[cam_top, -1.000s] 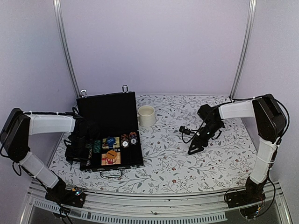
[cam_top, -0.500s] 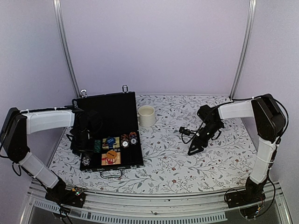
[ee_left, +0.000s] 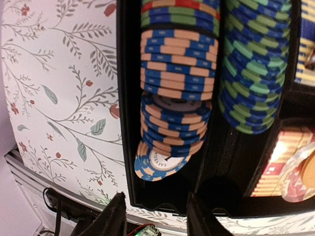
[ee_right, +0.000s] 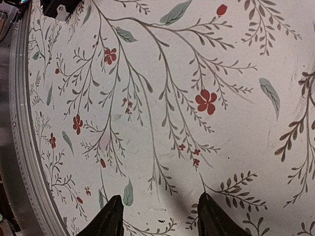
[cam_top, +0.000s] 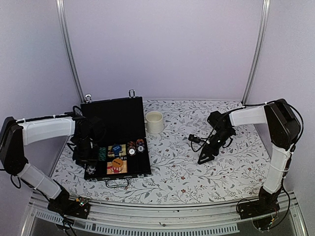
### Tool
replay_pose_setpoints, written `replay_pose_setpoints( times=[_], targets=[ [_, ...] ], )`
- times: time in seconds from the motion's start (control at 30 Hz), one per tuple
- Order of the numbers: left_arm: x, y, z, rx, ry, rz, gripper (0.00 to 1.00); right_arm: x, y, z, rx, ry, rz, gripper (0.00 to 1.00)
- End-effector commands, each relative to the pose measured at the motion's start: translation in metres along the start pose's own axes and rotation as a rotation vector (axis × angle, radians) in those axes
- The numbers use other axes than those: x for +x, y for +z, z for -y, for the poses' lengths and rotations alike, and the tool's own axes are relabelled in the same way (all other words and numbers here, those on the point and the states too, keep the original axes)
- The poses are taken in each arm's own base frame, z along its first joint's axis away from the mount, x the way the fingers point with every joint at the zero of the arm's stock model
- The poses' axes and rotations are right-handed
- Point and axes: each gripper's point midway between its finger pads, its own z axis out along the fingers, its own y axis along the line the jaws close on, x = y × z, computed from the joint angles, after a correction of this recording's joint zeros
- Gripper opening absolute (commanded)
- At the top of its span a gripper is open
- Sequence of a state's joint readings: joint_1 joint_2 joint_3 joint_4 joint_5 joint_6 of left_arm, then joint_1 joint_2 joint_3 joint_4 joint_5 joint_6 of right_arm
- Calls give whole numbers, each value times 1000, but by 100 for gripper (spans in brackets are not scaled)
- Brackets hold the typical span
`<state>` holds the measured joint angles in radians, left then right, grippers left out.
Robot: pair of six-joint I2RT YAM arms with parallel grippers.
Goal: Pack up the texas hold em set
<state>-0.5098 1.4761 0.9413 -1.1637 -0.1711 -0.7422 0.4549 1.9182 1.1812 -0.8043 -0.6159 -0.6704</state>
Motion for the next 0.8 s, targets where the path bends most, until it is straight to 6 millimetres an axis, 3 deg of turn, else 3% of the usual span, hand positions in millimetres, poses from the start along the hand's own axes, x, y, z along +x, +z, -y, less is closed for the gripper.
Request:
replay_pose_setpoints(
  times=[0.0,0.07,0.17,0.27,0.77],
  targets=[
    [11,0,10,96,-19,-5,40,-6,1,-4,-19,-25,7,44],
    [10,1,16,146,-37,2,38,-6,2,-5,-21,-28,5,44],
    [11,6,15,148,-70,-2,49,-7,1,-6,-19,-32,7,44],
    [10,7,17,176,-98,17,53,-8,0,-6,-20,-35,9,45],
    [20,38,17,202,-154,-15,58,-6,3,-8,-33,-33,1,45]
  ],
)
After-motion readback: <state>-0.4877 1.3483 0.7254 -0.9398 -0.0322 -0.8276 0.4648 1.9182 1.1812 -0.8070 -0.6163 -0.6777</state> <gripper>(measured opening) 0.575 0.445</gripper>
